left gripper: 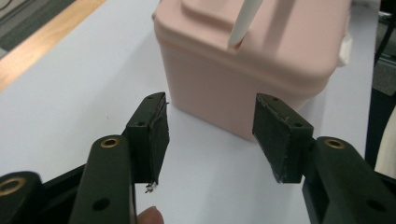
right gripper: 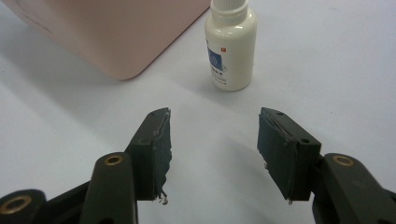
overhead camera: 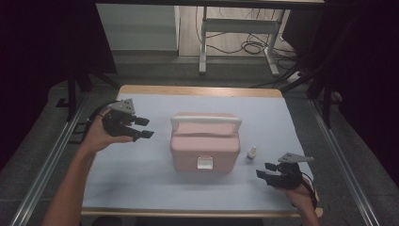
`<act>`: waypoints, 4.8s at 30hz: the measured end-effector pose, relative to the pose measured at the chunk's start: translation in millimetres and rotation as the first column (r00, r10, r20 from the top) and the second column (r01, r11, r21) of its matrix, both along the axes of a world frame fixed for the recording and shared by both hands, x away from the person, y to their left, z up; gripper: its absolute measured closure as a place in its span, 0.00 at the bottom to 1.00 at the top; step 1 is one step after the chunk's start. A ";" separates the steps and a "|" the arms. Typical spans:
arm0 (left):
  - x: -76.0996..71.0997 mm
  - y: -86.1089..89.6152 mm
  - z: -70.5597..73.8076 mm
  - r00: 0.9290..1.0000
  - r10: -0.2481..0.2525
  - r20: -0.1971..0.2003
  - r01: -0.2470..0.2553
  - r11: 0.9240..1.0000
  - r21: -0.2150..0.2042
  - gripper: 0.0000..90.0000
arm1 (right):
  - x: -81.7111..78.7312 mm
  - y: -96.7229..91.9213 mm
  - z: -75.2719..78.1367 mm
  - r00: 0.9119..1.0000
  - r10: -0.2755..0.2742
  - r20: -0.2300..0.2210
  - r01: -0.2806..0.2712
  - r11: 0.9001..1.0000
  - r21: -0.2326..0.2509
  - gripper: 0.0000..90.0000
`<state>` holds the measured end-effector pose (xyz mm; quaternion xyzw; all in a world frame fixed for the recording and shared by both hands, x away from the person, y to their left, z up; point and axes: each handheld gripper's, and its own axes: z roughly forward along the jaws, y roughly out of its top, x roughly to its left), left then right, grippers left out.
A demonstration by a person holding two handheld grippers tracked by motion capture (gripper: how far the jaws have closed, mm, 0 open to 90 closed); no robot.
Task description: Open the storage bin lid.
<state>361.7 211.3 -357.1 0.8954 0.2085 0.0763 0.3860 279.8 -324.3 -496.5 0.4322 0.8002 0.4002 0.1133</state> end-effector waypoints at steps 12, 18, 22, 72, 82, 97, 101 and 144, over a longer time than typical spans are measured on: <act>3.6 -21.3 27.5 0.997 -0.083 0.010 0.082 0.995 0.047 0.51 | -1.4 1.4 1.1 1.000 0.000 0.006 0.000 1.000 -0.002 0.49; 8.7 -30.9 39.3 0.993 -0.115 0.015 0.114 0.992 0.062 0.51 | -1.5 0.3 1.4 1.000 -0.005 0.003 0.005 1.000 0.001 0.49; 10.7 -40.3 48.7 0.990 -0.138 0.020 0.136 0.987 0.087 0.51 | -1.7 0.1 1.0 1.000 -0.006 0.002 0.006 1.000 0.000 0.49; 39.4 -126.2 55.8 0.962 -0.261 -0.074 0.271 0.928 0.255 0.72 | -1.3 -1.2 -2.4 1.000 -0.005 -0.008 0.005 1.000 -0.009 0.49; 40.2 -131.3 53.1 0.957 -0.274 -0.091 0.289 0.917 0.274 0.87 | -1.7 -1.0 -2.0 1.000 -0.011 -0.004 0.011 1.000 -0.008 0.49; 51.3 -126.8 59.3 0.947 -0.302 -0.107 0.319 0.920 0.228 0.88 | -5.4 -5.8 1.5 1.000 -0.023 0.012 0.023 1.000 -0.009 0.58; 54.4 -127.4 62.1 0.947 -0.301 -0.109 0.318 0.920 0.230 0.87 | -8.1 -5.8 6.1 0.999 -0.016 0.037 0.017 1.000 -0.013 0.62; 66.6 -124.4 63.4 0.939 -0.313 -0.144 0.337 0.923 0.188 0.88 | -13.4 68.3 75.9 0.952 0.139 0.272 -0.157 0.986 0.047 1.00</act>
